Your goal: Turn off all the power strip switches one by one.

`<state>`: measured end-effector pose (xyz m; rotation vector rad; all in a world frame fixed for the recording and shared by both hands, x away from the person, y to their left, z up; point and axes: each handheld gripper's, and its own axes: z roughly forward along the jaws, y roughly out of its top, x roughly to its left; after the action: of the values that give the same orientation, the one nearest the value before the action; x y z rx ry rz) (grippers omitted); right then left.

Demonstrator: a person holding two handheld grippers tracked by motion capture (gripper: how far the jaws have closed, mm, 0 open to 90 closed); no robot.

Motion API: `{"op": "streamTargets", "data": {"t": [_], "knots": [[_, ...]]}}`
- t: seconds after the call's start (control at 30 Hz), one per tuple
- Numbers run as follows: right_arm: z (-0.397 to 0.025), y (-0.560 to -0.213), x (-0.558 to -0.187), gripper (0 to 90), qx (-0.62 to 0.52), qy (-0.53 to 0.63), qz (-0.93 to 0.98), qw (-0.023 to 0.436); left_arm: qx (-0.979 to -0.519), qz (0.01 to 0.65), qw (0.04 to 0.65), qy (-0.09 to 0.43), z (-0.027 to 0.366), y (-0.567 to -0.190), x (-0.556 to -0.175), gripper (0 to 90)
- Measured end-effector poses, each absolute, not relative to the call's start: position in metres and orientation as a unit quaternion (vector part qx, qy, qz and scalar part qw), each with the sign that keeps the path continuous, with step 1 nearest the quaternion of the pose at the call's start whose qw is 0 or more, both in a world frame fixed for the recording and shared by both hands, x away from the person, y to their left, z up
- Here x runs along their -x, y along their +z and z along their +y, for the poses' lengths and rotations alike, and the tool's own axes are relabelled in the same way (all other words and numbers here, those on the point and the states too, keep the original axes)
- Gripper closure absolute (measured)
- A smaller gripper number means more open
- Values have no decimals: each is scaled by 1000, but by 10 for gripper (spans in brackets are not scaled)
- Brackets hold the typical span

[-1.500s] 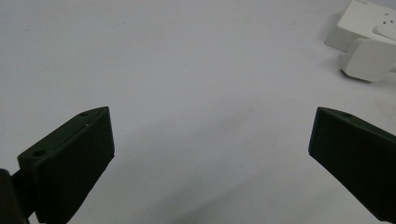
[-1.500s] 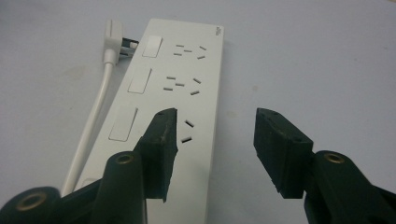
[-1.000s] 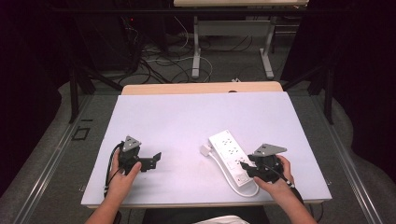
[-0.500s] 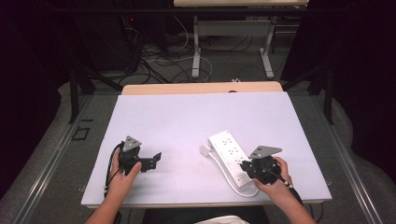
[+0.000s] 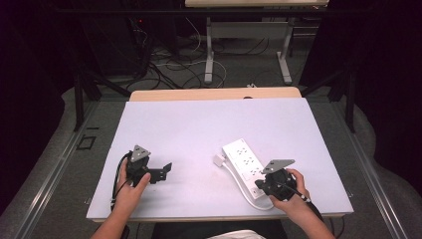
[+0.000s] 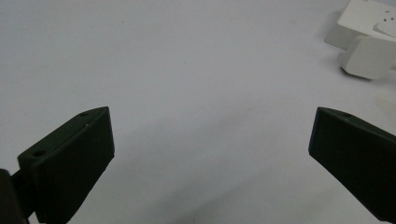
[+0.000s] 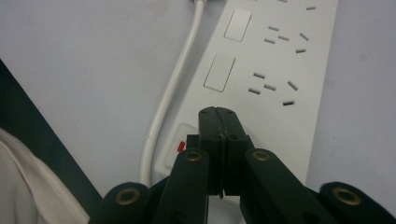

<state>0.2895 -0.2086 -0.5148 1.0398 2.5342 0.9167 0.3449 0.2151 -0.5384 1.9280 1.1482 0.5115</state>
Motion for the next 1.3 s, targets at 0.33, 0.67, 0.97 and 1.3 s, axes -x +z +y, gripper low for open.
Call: {"op": "streamTargets", "data": {"t": [0.33, 0.67, 0.97, 1.3], "knots": [[-207, -518, -289, 900, -359, 301, 876, 117, -769, 455, 403, 198, 215, -538, -345, 0], [-202, -518, -289, 900, -361, 271, 885, 113, -765, 457, 407, 200, 214, -539, -345, 0], [-202, -518, -291, 900, -365, 272, 883, 112, -768, 456, 403, 196, 214, -539, -345, 0], [-200, -519, -292, 900, -368, 271, 883, 103, -768, 457, 403, 197, 214, -540, -346, 0]]}}
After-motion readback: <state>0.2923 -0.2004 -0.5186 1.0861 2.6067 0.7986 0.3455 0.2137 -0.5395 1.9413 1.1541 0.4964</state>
